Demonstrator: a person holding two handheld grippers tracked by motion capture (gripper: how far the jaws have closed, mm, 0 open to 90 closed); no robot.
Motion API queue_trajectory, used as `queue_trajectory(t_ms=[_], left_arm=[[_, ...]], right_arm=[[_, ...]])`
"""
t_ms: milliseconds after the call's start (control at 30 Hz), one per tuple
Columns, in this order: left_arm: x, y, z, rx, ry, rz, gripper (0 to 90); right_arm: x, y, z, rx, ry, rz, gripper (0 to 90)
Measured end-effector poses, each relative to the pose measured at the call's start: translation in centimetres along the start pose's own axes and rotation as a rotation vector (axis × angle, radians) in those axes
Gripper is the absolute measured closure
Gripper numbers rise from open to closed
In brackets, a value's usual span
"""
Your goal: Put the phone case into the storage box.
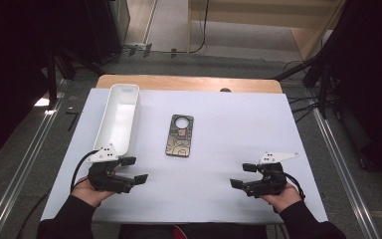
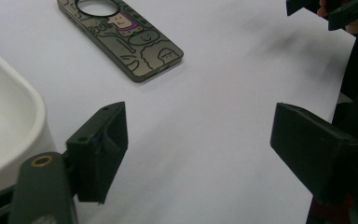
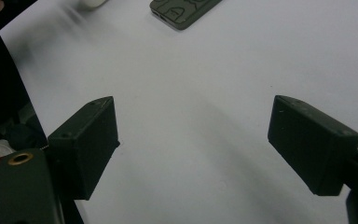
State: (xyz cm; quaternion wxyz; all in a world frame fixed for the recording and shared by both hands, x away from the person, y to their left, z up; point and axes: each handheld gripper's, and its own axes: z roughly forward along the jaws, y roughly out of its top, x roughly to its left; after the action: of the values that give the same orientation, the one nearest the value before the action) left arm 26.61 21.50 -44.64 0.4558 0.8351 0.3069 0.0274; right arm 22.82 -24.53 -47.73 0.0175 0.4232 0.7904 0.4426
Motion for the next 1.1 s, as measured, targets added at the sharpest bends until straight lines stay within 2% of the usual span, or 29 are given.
queue_trajectory(t_ms=[67,367,533,1100], left_arm=[[0.0,0.1,0.1,0.007,-0.010,-0.010,13.3],[-0.2,0.9,0.3,-0.004,-0.001,-0.007,13.4],[-0.5,1.4,0.4,0.014,0.012,-0.006,13.4],[-1.1,3.0,1.2,0.024,0.031,0.000,13.6]], right_arm=[[0.0,0.0,0.0,-0.006,0.008,-0.003,14.5],[0.0,0.0,0.1,0.002,0.006,-0.005,12.0],[0.0,0.0,0.1,0.001,0.008,-0.005,12.0],[0.1,-0.1,0.1,0.010,0.005,-0.008,12.0]])
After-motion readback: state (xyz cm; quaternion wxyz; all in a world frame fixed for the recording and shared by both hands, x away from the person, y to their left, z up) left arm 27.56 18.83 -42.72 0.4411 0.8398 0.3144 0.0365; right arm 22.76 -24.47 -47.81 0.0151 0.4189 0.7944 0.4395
